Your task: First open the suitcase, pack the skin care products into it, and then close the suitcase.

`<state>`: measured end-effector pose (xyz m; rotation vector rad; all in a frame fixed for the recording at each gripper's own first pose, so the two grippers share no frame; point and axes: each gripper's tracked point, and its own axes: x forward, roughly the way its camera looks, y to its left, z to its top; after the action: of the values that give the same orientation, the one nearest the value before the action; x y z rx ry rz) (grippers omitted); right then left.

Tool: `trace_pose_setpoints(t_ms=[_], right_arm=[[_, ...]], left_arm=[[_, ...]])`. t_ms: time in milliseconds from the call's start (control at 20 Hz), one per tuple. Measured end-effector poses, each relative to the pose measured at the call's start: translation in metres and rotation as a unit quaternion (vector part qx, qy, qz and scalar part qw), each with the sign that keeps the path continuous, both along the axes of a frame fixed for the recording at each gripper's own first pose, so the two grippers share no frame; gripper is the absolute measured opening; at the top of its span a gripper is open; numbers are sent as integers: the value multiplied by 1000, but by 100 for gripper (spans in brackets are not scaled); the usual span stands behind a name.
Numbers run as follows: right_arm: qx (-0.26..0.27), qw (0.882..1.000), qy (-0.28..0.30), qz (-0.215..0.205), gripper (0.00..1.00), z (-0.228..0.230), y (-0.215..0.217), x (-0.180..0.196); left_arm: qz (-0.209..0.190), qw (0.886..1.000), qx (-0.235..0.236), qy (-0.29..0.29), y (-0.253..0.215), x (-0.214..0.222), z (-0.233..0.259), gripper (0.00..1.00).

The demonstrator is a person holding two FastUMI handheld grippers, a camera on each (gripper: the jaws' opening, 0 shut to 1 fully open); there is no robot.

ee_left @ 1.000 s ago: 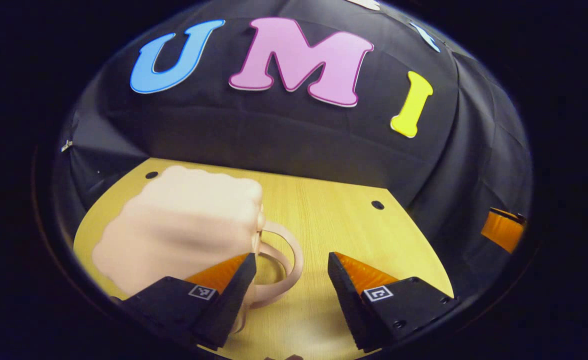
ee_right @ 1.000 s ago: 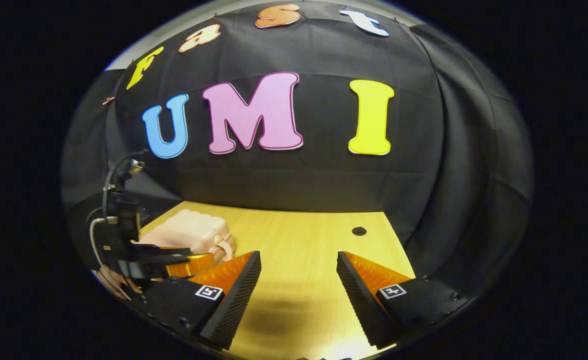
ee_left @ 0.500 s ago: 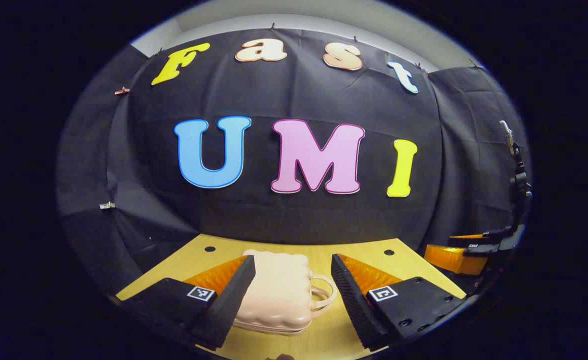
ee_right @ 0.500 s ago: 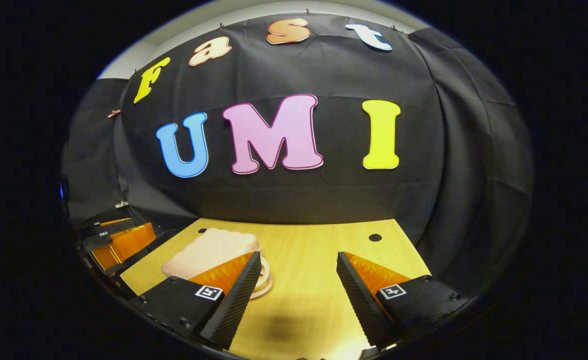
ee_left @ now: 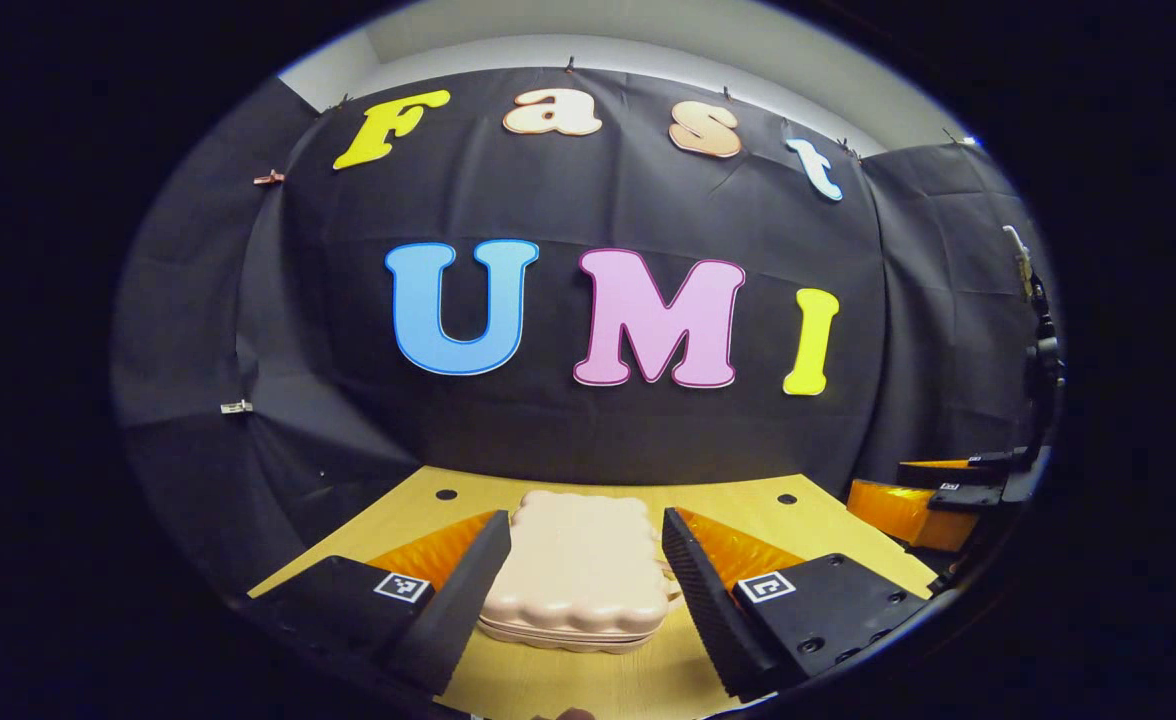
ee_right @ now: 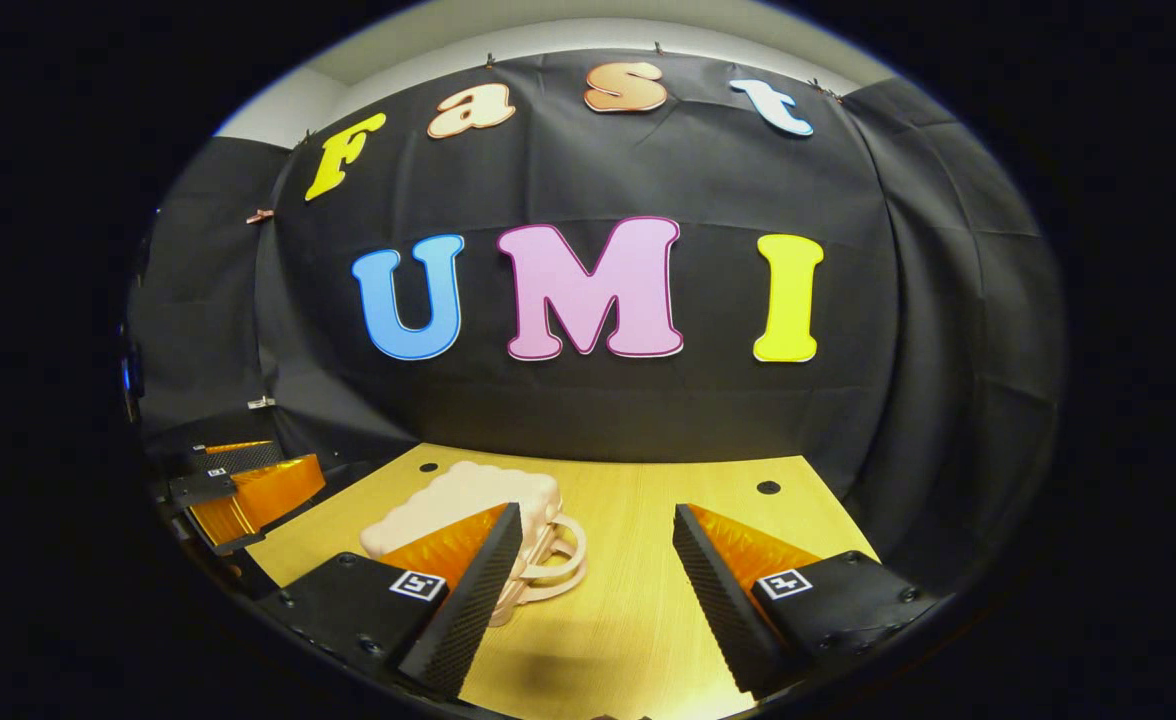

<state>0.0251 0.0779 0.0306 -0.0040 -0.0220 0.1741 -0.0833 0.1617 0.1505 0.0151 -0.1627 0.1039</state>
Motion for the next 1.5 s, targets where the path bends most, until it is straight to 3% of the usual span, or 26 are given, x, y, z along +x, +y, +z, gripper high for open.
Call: trace_pose_setpoints(t_ms=[600,1500], right_arm=[[9,1000,-7,-12,96,6,6,-21],[18,998,-5,-55,96,-2,-17,-46]], left_arm=[[-6,1000,-7,-3,21,-30,1,96],[-39,999,-9,15,8,-26,-15,96]])
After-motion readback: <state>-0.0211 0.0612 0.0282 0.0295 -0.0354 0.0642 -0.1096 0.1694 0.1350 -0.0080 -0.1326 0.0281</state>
